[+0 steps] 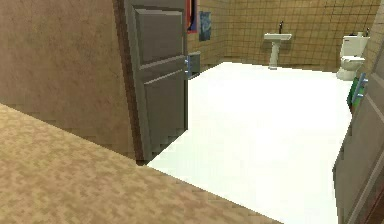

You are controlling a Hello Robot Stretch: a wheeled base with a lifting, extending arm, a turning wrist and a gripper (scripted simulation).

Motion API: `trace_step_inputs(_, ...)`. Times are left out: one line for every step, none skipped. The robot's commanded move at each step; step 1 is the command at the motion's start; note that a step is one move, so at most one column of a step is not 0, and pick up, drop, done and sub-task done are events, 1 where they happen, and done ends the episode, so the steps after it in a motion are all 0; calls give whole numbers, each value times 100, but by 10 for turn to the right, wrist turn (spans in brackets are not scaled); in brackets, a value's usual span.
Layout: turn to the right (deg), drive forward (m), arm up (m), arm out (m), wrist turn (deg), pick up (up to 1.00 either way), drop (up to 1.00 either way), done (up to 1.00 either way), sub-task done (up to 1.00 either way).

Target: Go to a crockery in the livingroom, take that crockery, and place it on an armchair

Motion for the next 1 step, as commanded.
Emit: trace_step_inputs(0,0,0,0,450,0,0,0,0)
